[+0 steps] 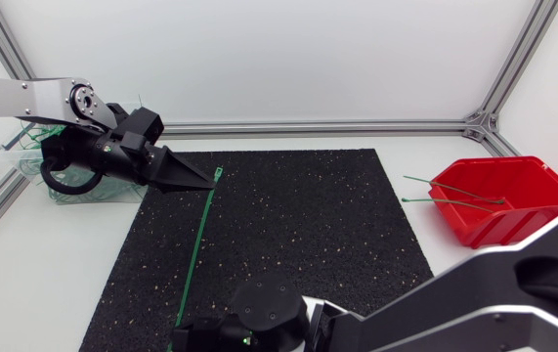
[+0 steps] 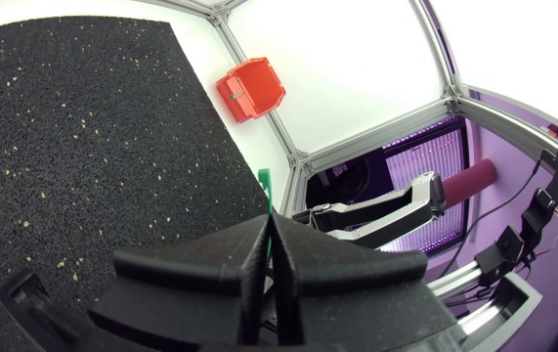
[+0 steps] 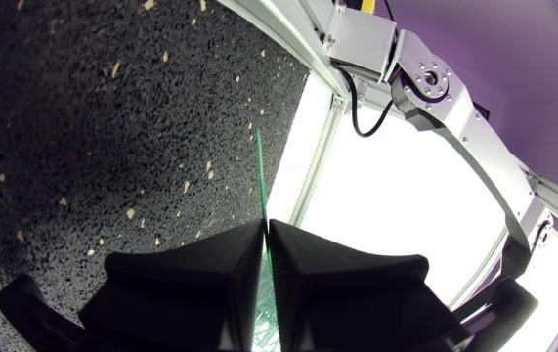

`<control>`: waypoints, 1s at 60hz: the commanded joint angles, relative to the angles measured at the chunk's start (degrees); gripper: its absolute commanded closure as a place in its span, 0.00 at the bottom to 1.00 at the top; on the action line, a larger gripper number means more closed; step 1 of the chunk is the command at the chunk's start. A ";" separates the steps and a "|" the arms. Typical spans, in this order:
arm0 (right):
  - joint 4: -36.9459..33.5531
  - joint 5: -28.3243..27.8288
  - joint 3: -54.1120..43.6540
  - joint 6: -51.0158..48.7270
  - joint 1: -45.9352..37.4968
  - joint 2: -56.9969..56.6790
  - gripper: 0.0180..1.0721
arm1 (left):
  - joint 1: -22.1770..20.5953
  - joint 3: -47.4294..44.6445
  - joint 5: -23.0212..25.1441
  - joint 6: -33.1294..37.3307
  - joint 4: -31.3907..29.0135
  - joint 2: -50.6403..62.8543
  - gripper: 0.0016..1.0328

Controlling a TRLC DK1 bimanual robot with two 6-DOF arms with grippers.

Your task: Take a green cable tie from the red box, thread the tail through the head to close it, then place it in the transparent bin on the left.

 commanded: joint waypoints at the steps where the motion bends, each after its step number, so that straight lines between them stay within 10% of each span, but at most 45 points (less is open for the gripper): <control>1: 0.90 0.26 -0.88 -1.65 0.48 0.79 0.91 | -0.13 1.22 0.66 1.69 -1.02 1.18 0.97; 23: 0.99 4.48 -1.76 5.73 0.04 -3.78 0.94 | -0.04 0.34 0.66 4.24 -3.13 -0.14 0.97; 60: 0.64 15.64 -6.77 49.50 1.97 -16.52 0.95 | -0.65 -3.53 0.75 4.94 -3.22 -5.77 0.97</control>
